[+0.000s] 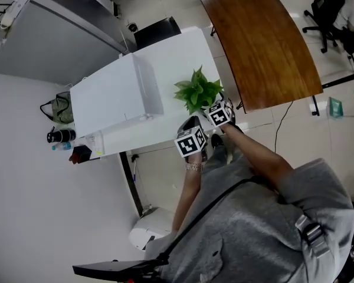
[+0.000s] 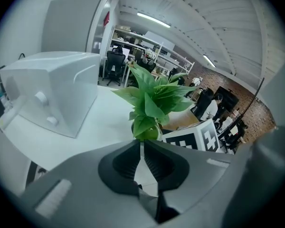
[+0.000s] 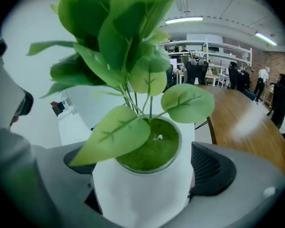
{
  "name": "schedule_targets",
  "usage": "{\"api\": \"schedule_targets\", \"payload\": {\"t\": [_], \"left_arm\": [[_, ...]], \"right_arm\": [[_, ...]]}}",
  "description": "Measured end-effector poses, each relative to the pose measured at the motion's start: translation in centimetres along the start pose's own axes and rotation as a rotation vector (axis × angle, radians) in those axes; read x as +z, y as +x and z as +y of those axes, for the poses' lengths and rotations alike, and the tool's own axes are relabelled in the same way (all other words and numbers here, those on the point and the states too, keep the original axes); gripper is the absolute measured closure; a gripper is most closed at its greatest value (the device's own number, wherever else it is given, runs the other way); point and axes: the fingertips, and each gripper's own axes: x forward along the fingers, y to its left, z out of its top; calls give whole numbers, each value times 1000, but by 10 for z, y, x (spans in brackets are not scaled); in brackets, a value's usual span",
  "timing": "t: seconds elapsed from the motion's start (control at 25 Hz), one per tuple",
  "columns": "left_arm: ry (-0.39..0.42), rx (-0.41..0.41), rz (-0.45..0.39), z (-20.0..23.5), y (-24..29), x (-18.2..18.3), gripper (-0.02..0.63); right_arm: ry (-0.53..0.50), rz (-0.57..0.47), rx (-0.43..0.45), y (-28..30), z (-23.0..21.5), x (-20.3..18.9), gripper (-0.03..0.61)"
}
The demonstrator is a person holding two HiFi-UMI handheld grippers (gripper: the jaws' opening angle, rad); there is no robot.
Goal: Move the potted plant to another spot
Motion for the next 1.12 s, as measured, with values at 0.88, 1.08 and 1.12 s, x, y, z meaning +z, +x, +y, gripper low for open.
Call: {"api": "schedule_targets", "payload": {"t": [0.88,1.08,1.12], "left_arm": [[-32,38,-21,-5,31,35,577],[34,-38,-12,-44,55,47,577],[50,-49,-9,-53,59,49,577]], "right_arm": [[-48,-25,-1,12,-59,32,32],[60,-16,-170,-27,-162,4,31],[92,-8,-209,-36,-185,-7,31]]}}
